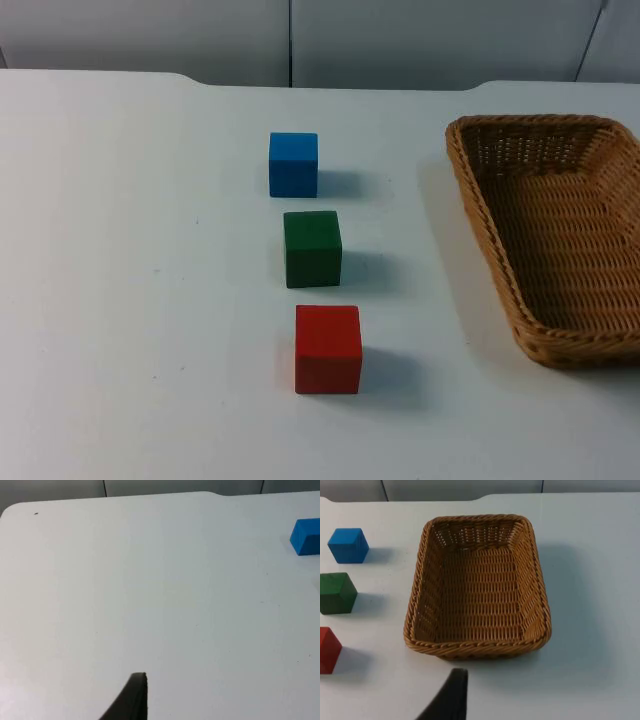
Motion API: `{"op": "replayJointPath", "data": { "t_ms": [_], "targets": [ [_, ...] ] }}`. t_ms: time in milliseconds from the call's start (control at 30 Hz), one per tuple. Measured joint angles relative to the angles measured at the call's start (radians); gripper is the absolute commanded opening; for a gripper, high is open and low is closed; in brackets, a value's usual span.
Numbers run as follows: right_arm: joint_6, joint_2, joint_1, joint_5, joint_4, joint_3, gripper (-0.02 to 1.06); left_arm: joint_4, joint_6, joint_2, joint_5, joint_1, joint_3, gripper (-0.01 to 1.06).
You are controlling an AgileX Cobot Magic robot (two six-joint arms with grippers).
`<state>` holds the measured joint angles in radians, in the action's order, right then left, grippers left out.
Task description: Pick up the basket with the left hand and place the blue cube into the basket with the right hand.
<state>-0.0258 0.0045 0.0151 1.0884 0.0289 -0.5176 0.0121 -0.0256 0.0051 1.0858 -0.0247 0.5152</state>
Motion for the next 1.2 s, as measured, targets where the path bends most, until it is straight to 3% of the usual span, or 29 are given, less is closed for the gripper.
{"op": "replayJointPath", "data": {
  "t_ms": [533,1200],
  "targets": [
    [0.0,0.0,0.0,0.0,0.0,0.0,1.04,0.144,0.0,0.044,-0.006,0.0,0.026,1.05],
    [0.0,0.0,0.0,0.0,0.0,0.0,1.04,0.162,-0.009,0.278,-0.171,0.0,0.177,1.05]
  ]
}}
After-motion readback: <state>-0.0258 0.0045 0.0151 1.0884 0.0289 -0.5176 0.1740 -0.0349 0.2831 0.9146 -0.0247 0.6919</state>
